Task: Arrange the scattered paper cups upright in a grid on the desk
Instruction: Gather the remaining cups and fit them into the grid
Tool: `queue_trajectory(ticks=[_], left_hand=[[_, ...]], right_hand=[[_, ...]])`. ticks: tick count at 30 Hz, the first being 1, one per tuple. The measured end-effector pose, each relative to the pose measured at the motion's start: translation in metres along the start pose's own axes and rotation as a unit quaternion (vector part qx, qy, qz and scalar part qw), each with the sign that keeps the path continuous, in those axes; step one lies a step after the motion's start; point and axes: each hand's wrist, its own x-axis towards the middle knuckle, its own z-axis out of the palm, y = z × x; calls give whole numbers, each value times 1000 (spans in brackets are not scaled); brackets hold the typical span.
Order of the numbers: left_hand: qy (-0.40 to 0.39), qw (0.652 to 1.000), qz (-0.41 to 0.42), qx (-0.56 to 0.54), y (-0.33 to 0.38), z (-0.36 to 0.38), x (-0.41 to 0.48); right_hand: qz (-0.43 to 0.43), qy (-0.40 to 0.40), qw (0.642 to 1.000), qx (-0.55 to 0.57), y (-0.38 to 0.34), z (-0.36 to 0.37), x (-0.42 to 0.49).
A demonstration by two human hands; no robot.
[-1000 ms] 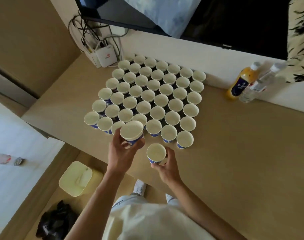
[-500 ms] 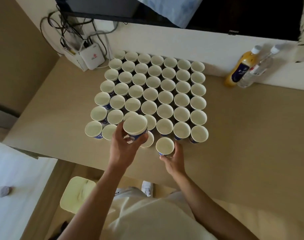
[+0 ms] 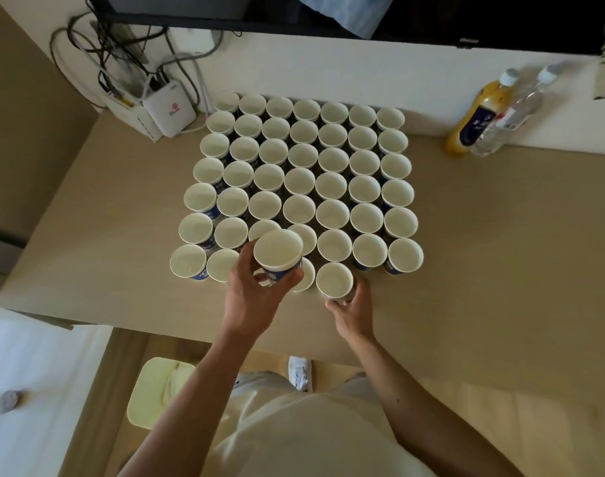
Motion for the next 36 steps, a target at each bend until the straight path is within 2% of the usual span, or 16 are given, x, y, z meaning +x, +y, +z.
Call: queue_trajectory(ticks=[4,8,10,13,16,18,24,26,31,36], left_hand=[[-16,1000,21,5,4,10,0],[-47,998,43,25,8,29,1],[-74,996,48,35,11,42,1],[-116,989,73,48,19,61,1],[-151,981,105,61,29,78,-1],[-164,975,129,74,33,86,-4],[-213,946,210,127,30,87,-8],[-232,940,202,147,25,78,-6],[-196,952,155,176,12,53,3],[-177,961,131,171,6,44,2]], right_hand=[[8,39,999,-16,8,-20,-12],[-1,127,989,69,-16,-57,-28],[1,140,980,138,-42,-77,-32],[-53,43,977,203,-83,-103,-37],[-95,-83,973,193,-108,-116,-41],[-93,-98,971,199,-115,-118,-43],[-82,-45,973,212,-115,-118,-48],[-80,-14,973,217,-108,-119,-51],[-40,83,974,205,-74,-113,-52],[6,72,988,136,-31,-91,-46]])
